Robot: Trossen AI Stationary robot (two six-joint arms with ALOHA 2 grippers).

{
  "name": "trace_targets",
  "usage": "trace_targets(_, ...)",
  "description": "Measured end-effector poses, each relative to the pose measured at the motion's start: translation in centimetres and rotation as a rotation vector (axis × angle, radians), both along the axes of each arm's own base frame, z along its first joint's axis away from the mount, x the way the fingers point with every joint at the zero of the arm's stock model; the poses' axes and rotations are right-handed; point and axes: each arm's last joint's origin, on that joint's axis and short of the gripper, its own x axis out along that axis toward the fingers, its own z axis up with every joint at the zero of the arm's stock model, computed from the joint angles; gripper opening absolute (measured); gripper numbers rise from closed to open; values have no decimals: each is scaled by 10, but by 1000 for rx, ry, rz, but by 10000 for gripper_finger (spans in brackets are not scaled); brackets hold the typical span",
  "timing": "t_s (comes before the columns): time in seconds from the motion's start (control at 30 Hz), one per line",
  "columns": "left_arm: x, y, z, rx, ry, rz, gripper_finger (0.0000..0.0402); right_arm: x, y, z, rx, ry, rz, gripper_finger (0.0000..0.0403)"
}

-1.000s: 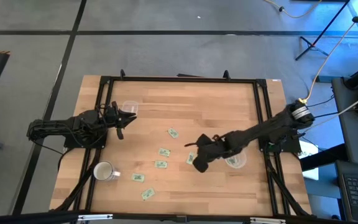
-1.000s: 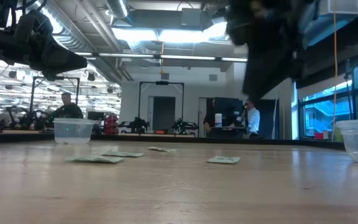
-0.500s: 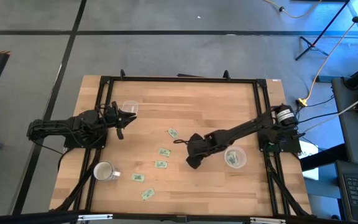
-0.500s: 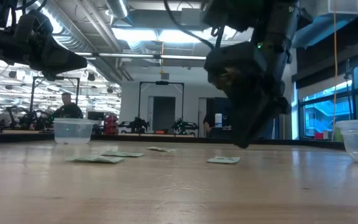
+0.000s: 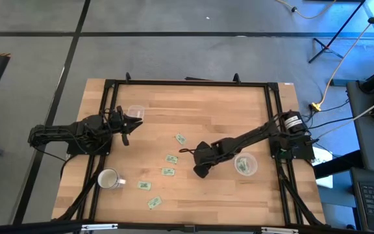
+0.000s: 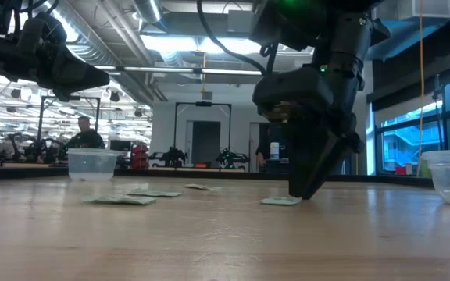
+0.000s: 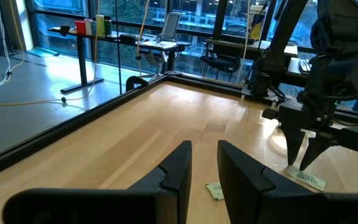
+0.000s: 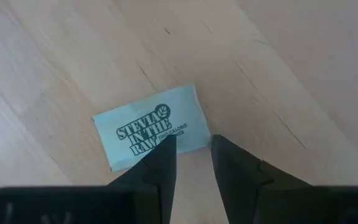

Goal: Pick and place Stevia / Truvia into bins
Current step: Put the stevia packet into the round transparent container

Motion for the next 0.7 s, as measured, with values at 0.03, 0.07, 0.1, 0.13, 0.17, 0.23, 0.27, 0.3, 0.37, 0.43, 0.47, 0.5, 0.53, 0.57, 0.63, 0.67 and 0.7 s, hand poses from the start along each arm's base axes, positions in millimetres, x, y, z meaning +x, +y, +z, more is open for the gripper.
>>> trace_targets(0.03,0,0,0,0,0,0,72,0,1,-2,-2,8,-1,108)
trace_targets(0.07,0,0,0,0,0,0,72,0,1,-3,-7,15,-4,108)
trace_targets(0.1,0,0,0,0,0,0,72,-1,2,-4,-10,19,-1,108)
trace_targets(0.13,0,0,0,0,0,0,72,-1,3,-5,-14,21,0,108)
trace_targets(0.17,0,0,0,0,0,0,72,-1,3,-6,-18,22,1,108)
trace_targets(0.23,0,0,0,0,0,0,72,-1,4,-6,-19,23,5,108)
trace_targets(0.27,0,0,0,0,0,0,72,-1,5,-6,-19,22,6,108)
trace_targets(0.3,0,0,0,0,0,0,72,-1,5,-6,-19,22,7,108)
trace_targets(0.37,0,0,0,0,0,0,72,-1,5,-6,-24,21,5,108)
trace_targets(0.43,0,0,0,0,0,0,72,-2,5,-6,-28,20,6,108)
trace_targets(0.47,0,0,0,0,0,0,72,-2,5,-6,-29,20,8,107)
trace_targets(0.5,0,0,0,0,0,0,72,-2,5,-6,-33,19,11,104)
trace_targets(0.53,0,0,0,0,0,0,72,-2,4,-7,-40,19,18,100)
trace_targets(0.57,0,0,0,0,0,0,72,-2,4,-7,-44,19,22,94)
trace_targets(0.63,0,0,0,0,0,0,72,-2,4,-7,-46,21,23,79)
trace_targets(0.67,0,0,0,0,0,0,72,-2,4,-7,-47,21,24,70)
trace_targets(0.7,0,0,0,0,0,1,72,-2,4,-7,-48,21,26,60)
